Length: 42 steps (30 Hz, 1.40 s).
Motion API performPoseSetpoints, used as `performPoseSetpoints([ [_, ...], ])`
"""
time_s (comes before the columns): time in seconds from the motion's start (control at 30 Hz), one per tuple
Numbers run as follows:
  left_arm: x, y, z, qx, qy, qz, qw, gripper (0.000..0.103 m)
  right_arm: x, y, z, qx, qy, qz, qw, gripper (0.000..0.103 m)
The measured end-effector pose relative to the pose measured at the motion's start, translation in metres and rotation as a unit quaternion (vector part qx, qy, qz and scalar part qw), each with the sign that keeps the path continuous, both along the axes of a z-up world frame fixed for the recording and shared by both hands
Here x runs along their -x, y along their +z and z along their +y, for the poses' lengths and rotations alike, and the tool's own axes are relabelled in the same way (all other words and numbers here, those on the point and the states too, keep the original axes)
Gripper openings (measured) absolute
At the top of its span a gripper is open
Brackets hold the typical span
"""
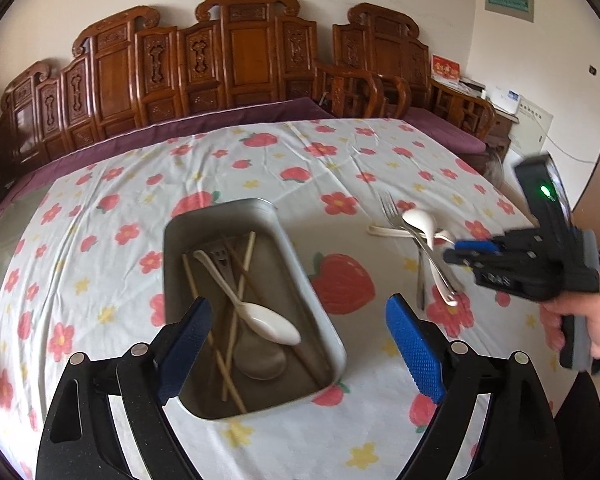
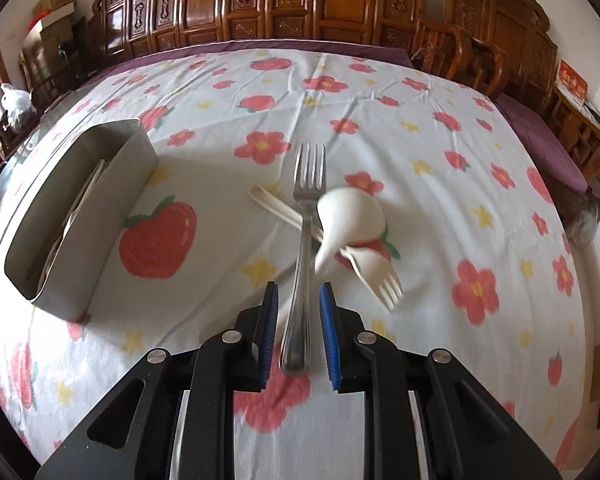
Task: Organize utensils
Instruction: 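Move the right gripper to the pile and grasp a metal fork, then lift the metal fork with the right gripper while the left gripper grasps a white plastic spoon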
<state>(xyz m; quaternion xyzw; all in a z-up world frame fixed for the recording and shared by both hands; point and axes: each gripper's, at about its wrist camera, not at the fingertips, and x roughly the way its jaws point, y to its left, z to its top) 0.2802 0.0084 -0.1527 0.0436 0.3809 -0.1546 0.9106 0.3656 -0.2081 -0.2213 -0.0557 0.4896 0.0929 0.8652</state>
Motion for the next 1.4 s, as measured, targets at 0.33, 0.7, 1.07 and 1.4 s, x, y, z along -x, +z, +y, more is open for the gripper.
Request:
performPoseSetpoints([
  [0.33, 0.005, -0.004, -0.012, -0.003, -0.017, 0.005, 0.9998, 0.085, -0.037, -0.012, 0.018, 0.043, 0.027, 0.027, 0.998, 0.023],
  [0.7, 0.006, -0.004, -0.014, -0.006, -0.019, 0.005, 0.9998, 0.085, -0.054, -0.029, 0.024, 0.066, 0.015, 0.067, 0.995, 0.011],
  [1.07, 0.013, -0.011, -0.032, -0.019, -0.036, 0.007, 0.9991, 0.085, -0.014, 0.004, 0.006, 0.013, 0.018, 0.026, 0.999, 0.009],
  [1.4, 0.02, -0.014, -0.066, -0.034, -0.055, 0.011, 0.9978, 0.085, 0.043, 0.027, -0.043, -0.008, 0.009, 0.005, 1.0, 0.009],
])
